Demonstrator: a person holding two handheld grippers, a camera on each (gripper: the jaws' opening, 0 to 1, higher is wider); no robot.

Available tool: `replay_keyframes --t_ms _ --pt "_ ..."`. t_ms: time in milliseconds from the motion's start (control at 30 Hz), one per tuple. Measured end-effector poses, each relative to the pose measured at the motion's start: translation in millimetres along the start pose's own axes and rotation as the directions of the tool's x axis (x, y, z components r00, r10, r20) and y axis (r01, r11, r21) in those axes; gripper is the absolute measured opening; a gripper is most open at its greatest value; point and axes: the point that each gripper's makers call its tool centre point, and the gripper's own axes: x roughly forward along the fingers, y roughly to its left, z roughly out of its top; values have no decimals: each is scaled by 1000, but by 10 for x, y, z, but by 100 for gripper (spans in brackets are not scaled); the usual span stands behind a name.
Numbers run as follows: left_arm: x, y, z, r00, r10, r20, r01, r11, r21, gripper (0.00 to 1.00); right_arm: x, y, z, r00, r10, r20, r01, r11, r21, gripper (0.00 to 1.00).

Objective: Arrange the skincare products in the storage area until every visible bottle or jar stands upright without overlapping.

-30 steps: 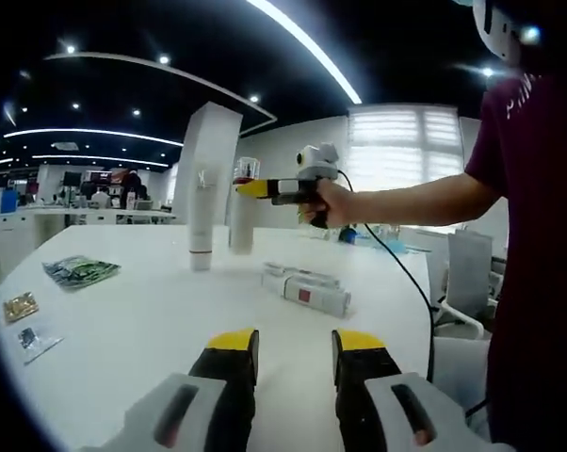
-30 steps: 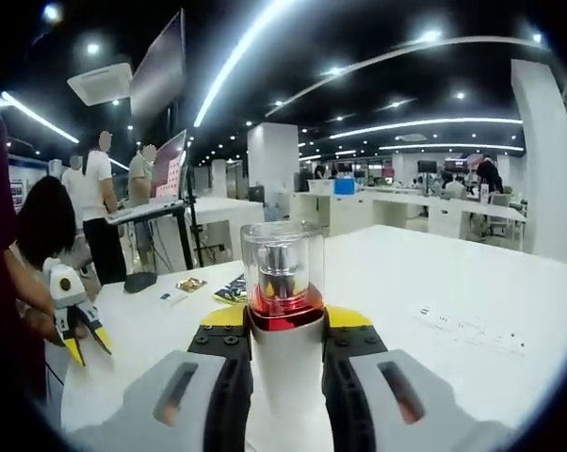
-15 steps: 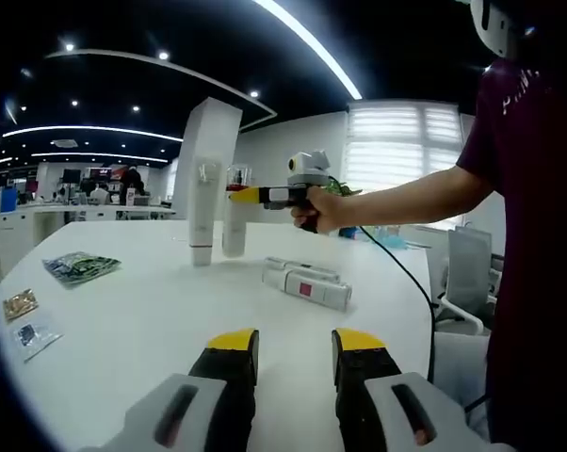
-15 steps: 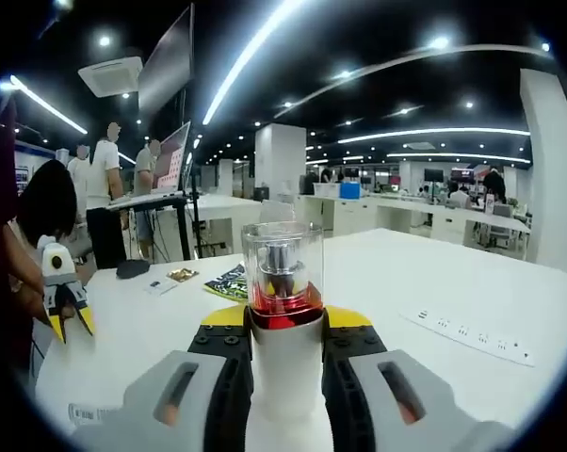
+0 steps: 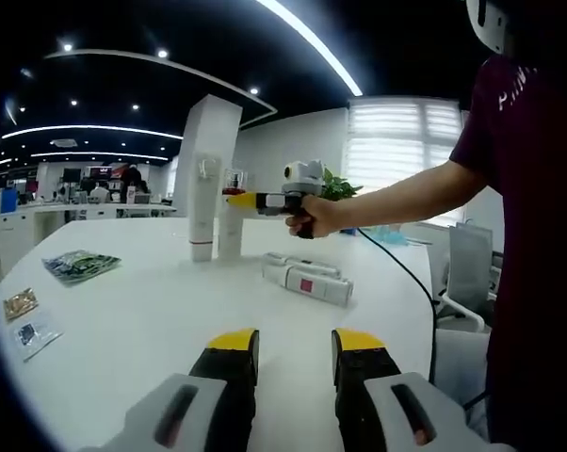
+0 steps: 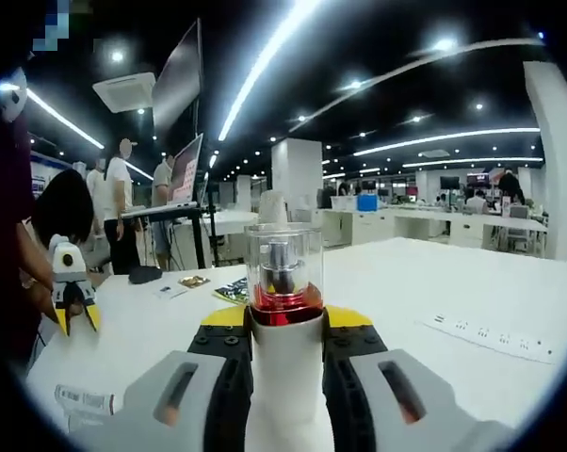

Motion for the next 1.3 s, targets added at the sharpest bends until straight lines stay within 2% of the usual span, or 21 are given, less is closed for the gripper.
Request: replay_keyframes --t_ms 167,400,800,867,900,933,967,1033,1200,1267,1300 --pt "16 -21 -27 1000 -7 -18 7 1000 10 32 22 31 11 999 42 20 -42 999 -15 25" --pt "11 -8 -30 1000 -4 -19 4 1000 8 32 61 25 18 995 98 6 -98 995 -33 26" --pt "15 -5 -46 1000 -3 -26 3 1000 3 31 103 -7 13 990 142 11 -142 990 -13 26" --pt "15 -6 -49 1000 -5 -27 5 1000 4 30 110 -12 -7 991 133 -5 -133 991 -4 27" --pt "15 -7 -51 1000 -6 -28 6 1000 3 31 105 -16 -67 991 127 -45 -127 992 -5 27" --pt "15 -6 -53 1000 -6 -29 6 1000 2 31 104 -52 -129 991 105 -85 -107 994 -19 31" --pt "15 -6 -54 1000 -6 -29 6 1000 1 31 94 -68 -150 991 90 -98 -91 996 -12 35" --pt "14 -4 -57 1000 -6 -30 6 1000 2 31 65 -52 -93 993 99 -58 -98 995 12 39" --pt "14 2 -48 1000 -1 -22 1 1000 -3 31 -178 -88 -11 998 52 -38 -50 997 54 41" --pt "18 -6 -54 1000 -6 -26 6 1000 -8 32 -292 -44 71 999 39 -18 -37 996 79 43" --pt "22 -9 -58 1000 -8 -30 8 1000 -8 32 -345 43 127 999 51 -3 -50 993 109 45"
